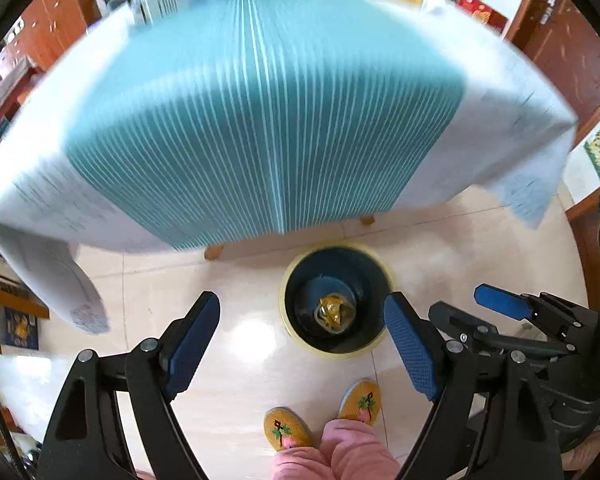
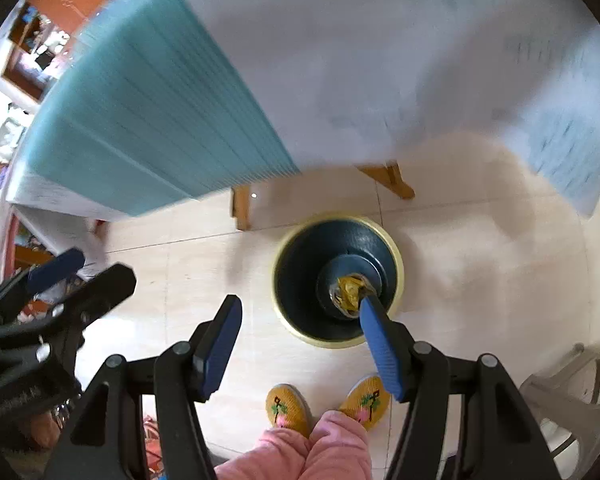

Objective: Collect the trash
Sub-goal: 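Move both open grippers back toward the table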

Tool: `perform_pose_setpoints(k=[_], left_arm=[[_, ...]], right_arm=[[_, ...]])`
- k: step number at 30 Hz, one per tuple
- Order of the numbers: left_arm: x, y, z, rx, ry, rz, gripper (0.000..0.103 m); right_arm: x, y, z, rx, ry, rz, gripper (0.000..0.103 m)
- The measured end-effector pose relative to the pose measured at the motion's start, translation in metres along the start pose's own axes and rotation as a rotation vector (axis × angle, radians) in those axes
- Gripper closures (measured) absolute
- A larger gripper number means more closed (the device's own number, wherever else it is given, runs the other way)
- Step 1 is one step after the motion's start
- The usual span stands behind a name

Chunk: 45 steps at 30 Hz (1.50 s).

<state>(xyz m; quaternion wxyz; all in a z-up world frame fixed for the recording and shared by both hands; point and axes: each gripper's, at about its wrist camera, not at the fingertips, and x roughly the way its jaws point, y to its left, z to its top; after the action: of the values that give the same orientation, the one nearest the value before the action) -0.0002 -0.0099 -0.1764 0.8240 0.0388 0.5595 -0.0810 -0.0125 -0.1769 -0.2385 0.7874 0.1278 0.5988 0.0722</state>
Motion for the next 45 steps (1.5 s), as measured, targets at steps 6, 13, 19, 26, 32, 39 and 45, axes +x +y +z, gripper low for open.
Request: perform_pose_setpoints(k=[6,13,19,26,32,39,45], left_arm=[[-0.085,0.000,0.037,0.064,-0.070,-0.003,0.020],[-0.166,0.001,0.076,0.144,-0.140,0.012,0.020],[-0.211,0.011,0.115,0.195,-0.214,0.076,0.020],[-0.236,0.048,0.155,0.120,-0.240,0.109,0.020],[-0.217,0.087,0.182,0.115,-0.214,0.115,0.020],[-0.164,0.135,0.232,0.173,-0.121,-0.031,0.020],[-0.095,0.169,0.279,0.283,-0.052,-0.092,0.020]], right_arm=[[-0.082,0.027,0.020,-0.052,-0.047,0.041,0.041],[-0.162,0.056,0.054,-0.130,-0.139,0.070,0.041],[-0.220,0.080,0.092,-0.223,-0.230,0.087,0.041],[-0.253,0.113,0.142,-0.311,-0.319,0.107,0.041],[-0.235,0.145,0.179,-0.323,-0.318,0.124,0.041],[-0.174,0.171,0.219,-0.250,-0.261,0.063,0.041],[-0.097,0.174,0.260,-0.117,-0.175,-0.009,0.041]])
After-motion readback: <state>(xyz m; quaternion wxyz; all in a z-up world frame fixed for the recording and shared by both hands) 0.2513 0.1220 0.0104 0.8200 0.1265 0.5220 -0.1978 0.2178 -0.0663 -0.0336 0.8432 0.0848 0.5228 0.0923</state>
